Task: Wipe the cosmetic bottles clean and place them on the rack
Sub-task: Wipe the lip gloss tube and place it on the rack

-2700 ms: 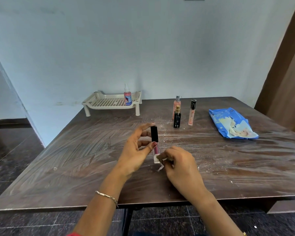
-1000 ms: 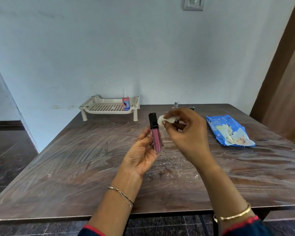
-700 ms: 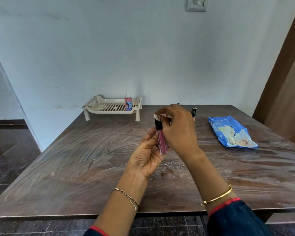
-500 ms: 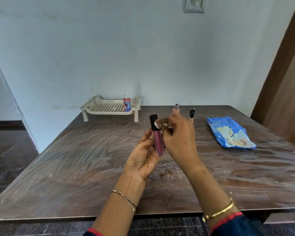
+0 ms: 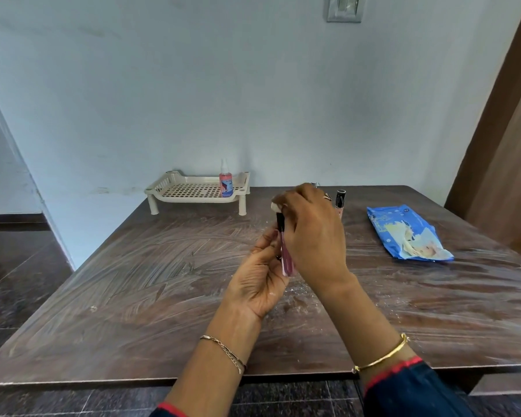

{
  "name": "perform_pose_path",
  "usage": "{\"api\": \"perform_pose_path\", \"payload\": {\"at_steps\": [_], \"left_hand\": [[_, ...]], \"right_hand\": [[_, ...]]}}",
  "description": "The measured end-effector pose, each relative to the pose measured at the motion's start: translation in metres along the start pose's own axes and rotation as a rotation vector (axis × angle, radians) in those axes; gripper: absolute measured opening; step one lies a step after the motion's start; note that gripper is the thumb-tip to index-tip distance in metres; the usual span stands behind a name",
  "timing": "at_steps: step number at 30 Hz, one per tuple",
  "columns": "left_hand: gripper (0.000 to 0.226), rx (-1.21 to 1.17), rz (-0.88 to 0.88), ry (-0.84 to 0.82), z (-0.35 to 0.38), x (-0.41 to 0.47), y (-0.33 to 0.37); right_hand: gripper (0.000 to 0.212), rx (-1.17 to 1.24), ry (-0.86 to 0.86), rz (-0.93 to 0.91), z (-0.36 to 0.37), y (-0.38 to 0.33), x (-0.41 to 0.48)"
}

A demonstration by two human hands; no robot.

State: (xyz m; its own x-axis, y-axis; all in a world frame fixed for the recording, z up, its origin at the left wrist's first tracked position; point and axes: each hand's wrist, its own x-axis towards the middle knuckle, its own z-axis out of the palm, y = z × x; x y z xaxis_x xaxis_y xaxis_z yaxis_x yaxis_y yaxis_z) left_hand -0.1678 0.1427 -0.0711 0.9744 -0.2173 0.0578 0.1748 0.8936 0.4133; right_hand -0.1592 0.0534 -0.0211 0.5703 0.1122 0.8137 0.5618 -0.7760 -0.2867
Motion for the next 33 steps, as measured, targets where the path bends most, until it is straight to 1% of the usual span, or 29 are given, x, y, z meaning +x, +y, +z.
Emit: {"api": "perform_pose_path", "payload": {"at_steps": [2, 5, 7, 10, 15, 18, 19, 22, 23, 28, 33], "left_hand": [[0.031, -0.021, 0.01, 0.013, -0.001, 0.0, 0.0], [0.034, -0.099, 0.004, 0.013, -0.002, -0.002, 0.003], [0.033, -0.113, 0.023, 0.05, -0.004, 0.0, 0.007], [0.034, -0.064, 0.047, 0.107, -0.01, 0.004, 0.009], [0.043, -0.01, 0.069, 0.099, -0.01, 0.005, 0.004], [0.043, 0.0, 0.068, 0.107, -0.008, 0.006, 0.004], [0.045, 0.018, 0.066, 0.117, -0.007, 0.006, 0.004], [0.06, 0.094, 0.083, 0.131, -0.005, 0.007, 0.006], [0.061, 0.099, 0.084, 0.121, -0.006, 0.007, 0.007], [0.048, 0.059, 0.026, 0.08, -0.011, 0.005, 0.007], [0.046, 0.034, 0.012, 0.067, -0.006, 0.005, 0.005]], "right_hand": [[0.017, 0.042, -0.004, 0.027, 0.003, 0.001, -0.003], [0.017, 0.034, -0.057, -0.015, 0.005, 0.002, -0.029], [0.017, 0.025, -0.099, -0.048, 0.005, 0.003, -0.051], [0.02, 0.014, -0.132, -0.096, 0.004, 0.008, -0.076], [0.025, 0.054, -0.129, -0.091, -0.002, 0.014, -0.083], [0.026, 0.068, -0.132, -0.103, -0.003, 0.014, -0.078], [0.025, 0.071, -0.139, -0.106, -0.002, 0.015, -0.077], [0.026, 0.082, -0.155, -0.116, -0.002, 0.018, -0.076], [0.027, 0.097, -0.154, -0.12, -0.002, 0.018, -0.076], [0.03, 0.215, -0.104, -0.112, -0.001, 0.014, -0.074], [0.03, 0.205, -0.056, -0.081, 0.002, 0.017, -0.073]]}}
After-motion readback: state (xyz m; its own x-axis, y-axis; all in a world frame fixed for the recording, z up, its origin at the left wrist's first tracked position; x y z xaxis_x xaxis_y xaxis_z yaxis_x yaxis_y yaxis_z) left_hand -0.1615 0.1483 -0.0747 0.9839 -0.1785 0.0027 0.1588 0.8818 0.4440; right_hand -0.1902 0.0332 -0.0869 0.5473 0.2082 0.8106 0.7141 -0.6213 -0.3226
